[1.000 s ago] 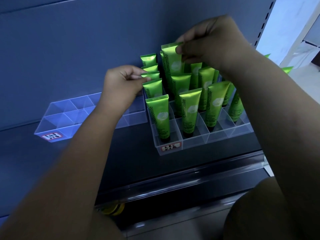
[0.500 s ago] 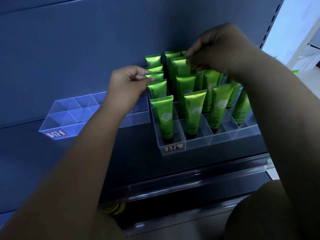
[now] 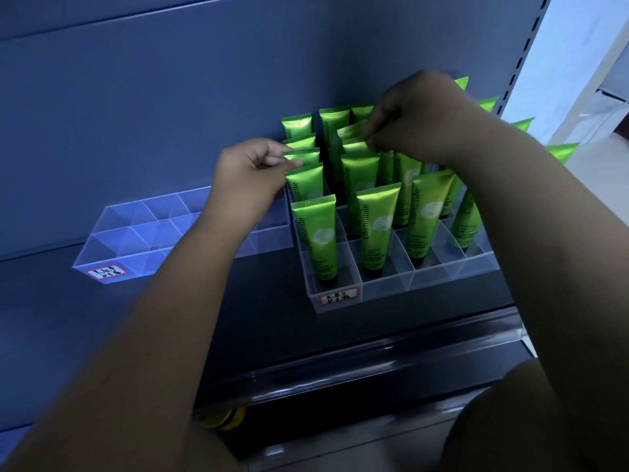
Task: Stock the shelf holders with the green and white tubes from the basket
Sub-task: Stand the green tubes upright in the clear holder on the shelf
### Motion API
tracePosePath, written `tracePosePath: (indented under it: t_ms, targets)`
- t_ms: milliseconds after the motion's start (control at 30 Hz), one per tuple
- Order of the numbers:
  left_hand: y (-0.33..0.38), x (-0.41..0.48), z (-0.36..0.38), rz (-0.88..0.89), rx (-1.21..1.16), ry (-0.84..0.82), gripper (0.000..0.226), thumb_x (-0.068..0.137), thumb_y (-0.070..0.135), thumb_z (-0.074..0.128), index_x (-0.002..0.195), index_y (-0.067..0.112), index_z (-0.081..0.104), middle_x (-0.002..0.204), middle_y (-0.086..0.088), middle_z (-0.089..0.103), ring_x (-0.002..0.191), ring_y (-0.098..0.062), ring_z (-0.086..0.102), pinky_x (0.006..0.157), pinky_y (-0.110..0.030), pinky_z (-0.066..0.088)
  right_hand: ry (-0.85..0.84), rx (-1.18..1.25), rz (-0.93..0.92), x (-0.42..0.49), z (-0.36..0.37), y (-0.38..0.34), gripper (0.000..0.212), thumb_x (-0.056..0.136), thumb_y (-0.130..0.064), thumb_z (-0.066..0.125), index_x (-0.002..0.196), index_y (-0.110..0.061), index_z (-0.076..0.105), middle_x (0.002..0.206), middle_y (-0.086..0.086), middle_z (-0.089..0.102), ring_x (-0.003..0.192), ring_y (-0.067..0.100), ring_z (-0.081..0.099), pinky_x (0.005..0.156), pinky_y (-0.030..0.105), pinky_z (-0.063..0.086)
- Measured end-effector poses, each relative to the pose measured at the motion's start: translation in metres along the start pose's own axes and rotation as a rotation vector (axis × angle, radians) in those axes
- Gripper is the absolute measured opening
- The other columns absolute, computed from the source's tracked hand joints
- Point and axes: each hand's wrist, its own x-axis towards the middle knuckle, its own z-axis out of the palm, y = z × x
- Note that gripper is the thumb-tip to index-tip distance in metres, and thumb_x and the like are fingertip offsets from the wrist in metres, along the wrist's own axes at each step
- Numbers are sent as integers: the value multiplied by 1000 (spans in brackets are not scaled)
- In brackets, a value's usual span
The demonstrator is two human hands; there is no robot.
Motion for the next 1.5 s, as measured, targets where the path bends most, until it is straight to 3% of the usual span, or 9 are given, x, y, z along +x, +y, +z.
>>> tracePosePath:
  t_ms: [133,333,467,600,733,933,1100,1500]
  targets:
    - [2,-1,0,8,-2,1,19,89,3,76,86,20,69,85,-9,64,64,0,55,58,-13,48,-2,-26,-13,1,-2,-1,14,84,-19,76,94,-26,81,84,-8,68,94,13,66,80,24,47]
    - [3,-3,0,5,-13,3,20,89,3,76,85,21,69,92,-15,66,78,-15,56,58,-14,47,23,-44,-33,0,-5,-5,14,85,-21,73,96,-24,82,87,-8,68,96,15,67,87,28,51]
    - [3,-3,0,1,-11,1,18,89,5,77,87,21,69,90,-12,66,72,-9,56,60,-16,47,65,-67,-75,0,-9,-7,16,89,-21,66,93,-20,81,94,1,74,94,22,69,90,37,55]
    - [2,-3,0,5,-2,6,17,88,6,78,88,21,70,88,-11,66,61,-1,53,58,-17,47,116,-129,-121,10,-4,-10,16,88,-23,66,95,-23,80,90,-1,68,90,19,64,78,27,45]
    - [0,-1,0,3,-12,14,16,88,6,79,88,20,70,83,-4,66,61,2,55,60,-16,49,151,-205,-142,21,4,-18,22,81,-26,61,90,-24,80,96,4,74,94,30,67,81,39,56]
    - [-1,0,-1,40,-4,6,20,87,6,79,85,23,69,82,-3,67,68,2,59,67,-10,48,75,-339,-118,29,13,-24,32,74,-28,52,88,-18,78,93,6,73,93,35,66,82,40,57]
    - [-3,1,-2,49,-9,-3,16,87,4,78,87,16,69,79,1,66,66,5,59,68,-10,48,29,-354,-93,30,15,-27,27,78,-26,56,91,-21,79,96,4,73,97,33,65,85,41,56]
    - [-5,2,1,71,-33,-8,24,85,-1,79,82,20,67,76,4,64,69,10,61,73,-10,49,34,-375,-156,35,18,-26,22,90,-18,58,95,-21,80,102,11,74,99,37,66,88,43,56]
